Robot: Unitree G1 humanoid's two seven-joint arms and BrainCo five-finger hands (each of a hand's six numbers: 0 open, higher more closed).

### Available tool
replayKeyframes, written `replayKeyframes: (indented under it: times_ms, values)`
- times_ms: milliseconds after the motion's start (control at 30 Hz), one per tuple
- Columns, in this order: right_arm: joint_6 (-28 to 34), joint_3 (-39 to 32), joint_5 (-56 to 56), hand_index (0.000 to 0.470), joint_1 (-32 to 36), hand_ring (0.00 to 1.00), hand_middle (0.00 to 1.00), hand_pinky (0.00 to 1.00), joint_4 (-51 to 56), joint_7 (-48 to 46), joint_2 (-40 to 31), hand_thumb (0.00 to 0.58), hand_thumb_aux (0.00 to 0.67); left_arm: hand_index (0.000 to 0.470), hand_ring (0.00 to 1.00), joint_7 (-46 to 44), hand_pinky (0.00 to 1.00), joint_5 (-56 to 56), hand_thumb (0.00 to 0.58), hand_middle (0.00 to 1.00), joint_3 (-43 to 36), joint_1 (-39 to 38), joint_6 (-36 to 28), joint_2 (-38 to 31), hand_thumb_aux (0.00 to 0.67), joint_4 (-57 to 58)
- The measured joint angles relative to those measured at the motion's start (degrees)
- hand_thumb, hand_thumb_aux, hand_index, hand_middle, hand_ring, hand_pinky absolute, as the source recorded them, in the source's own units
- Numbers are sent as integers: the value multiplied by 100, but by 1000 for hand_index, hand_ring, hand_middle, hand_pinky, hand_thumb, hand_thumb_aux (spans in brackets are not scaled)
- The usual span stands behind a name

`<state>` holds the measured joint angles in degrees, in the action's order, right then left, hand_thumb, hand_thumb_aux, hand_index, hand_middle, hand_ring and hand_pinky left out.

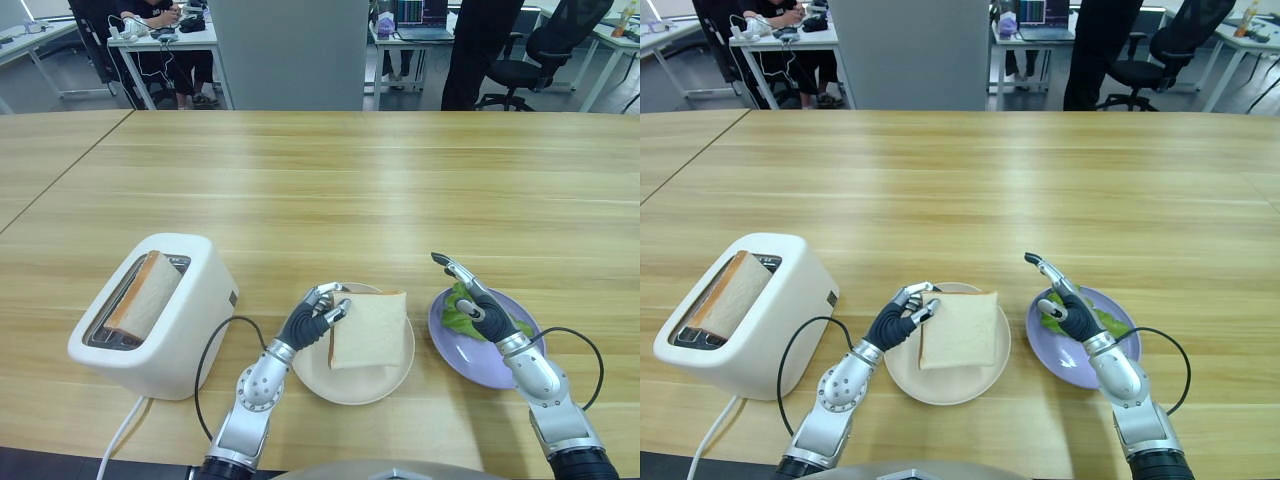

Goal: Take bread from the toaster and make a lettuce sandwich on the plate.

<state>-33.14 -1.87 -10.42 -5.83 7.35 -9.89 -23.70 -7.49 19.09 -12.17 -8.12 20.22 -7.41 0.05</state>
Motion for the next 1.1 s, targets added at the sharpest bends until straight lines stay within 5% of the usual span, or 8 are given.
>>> replayKeyframes:
  times_ms: [933, 1000, 1033, 1067, 1100]
  values:
    - [-12, -5, 5, 0, 62, 0, 0, 0, 44, -43, 36, 0, 0, 460, 1000, 1258, 1000, 929, 580, 1000, -326, 589, -81, -322, 670, 1572]
    - [-12, -5, 5, 0, 64, 0, 0, 0, 59, -43, 36, 0, 0, 419, 1000, 1308, 1000, 956, 575, 1000, -331, 594, -82, -334, 610, 1572]
    - [-13, -5, 5, 0, 64, 0, 0, 0, 64, -42, 36, 0, 0, 303, 1000, 1340, 1000, 997, 512, 1000, -342, 600, -89, -351, 441, 1570]
    - [-14, -5, 5, 0, 64, 0, 0, 0, 68, -42, 36, 0, 0, 245, 1000, 1368, 1000, 1041, 454, 1000, -360, 610, -107, -371, 357, 1569]
    - [-14, -5, 5, 0, 64, 0, 0, 0, 72, -42, 36, 0, 0, 150, 1000, 1389, 1000, 1079, 316, 1000, -369, 619, -127, -387, 218, 1567]
